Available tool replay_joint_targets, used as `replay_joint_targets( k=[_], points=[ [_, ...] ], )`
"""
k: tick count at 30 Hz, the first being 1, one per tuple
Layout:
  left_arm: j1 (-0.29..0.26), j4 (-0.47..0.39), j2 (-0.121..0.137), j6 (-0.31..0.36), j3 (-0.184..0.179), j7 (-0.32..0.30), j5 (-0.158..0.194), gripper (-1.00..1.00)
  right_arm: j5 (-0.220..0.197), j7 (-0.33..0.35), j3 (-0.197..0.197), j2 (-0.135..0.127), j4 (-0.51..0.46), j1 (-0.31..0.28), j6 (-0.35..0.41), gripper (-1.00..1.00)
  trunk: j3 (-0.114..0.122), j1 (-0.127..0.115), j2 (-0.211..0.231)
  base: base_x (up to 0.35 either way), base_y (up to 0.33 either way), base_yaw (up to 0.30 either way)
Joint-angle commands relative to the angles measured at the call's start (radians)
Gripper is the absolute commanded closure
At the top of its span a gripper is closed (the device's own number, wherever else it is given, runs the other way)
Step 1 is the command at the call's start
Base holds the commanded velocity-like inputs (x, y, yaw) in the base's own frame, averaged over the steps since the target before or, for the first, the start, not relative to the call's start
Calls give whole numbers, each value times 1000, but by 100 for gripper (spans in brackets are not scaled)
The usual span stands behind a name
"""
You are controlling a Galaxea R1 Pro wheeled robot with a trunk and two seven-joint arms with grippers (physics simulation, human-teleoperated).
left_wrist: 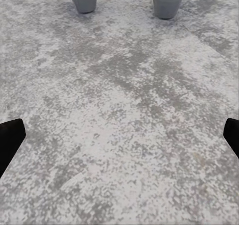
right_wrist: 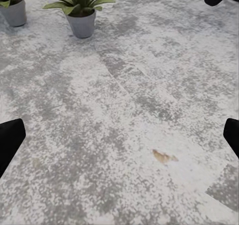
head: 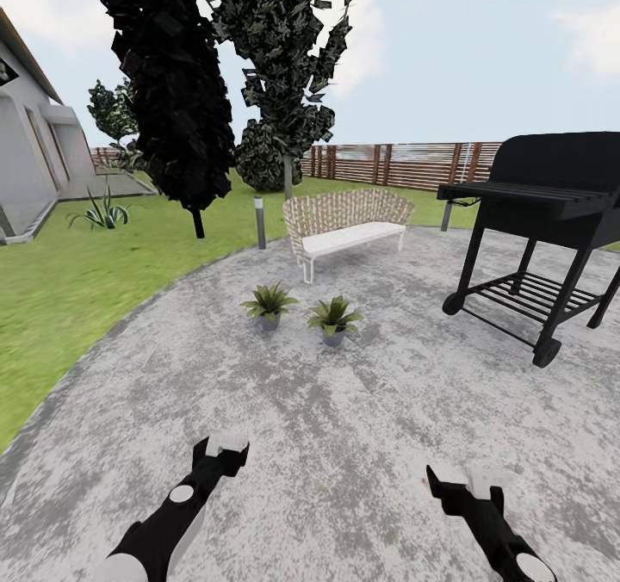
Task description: Pick up the pesticide atomizer in the garden and spray insectifuge to fully cover both potted plants in the garden.
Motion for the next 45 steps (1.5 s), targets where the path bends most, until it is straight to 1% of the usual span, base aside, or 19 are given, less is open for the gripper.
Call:
replay_joint_targets(
  k=[1,5,11,17,24,32,45],
  points=[
    [1,1,1,-3,-2,0,0,-100,-10,0,0,0,-5,0,8,-100,-1,0,0,0,0,0],
    [8,3,2,-4,-4,-3,-1,-100,-10,-1,-1,-1,-14,0,12,-100,-1,0,0,0,0,0],
    [11,14,4,-5,-4,-7,0,-100,-10,-1,-3,-1,-40,0,12,-100,-20,23,-42,0,0,0],
    [12,16,7,-8,-4,-7,0,-100,-9,-1,-4,-1,-44,0,14,-100,-39,46,-84,0,0,-15],
    [11,17,11,-9,-4,-7,4,-100,-9,-1,-13,-1,-39,0,14,-100,-67,73,-133,0,0,-187],
    [11,32,12,-10,-3,-7,9,-100,-9,-1,-13,1,-39,0,14,-100,-95,103,-189,0,0,-247],
    [11,69,13,-12,1,-5,9,-100,-8,-1,-14,4,-39,0,15,-100,-136,153,-280,0,0,-24]
  ],
)
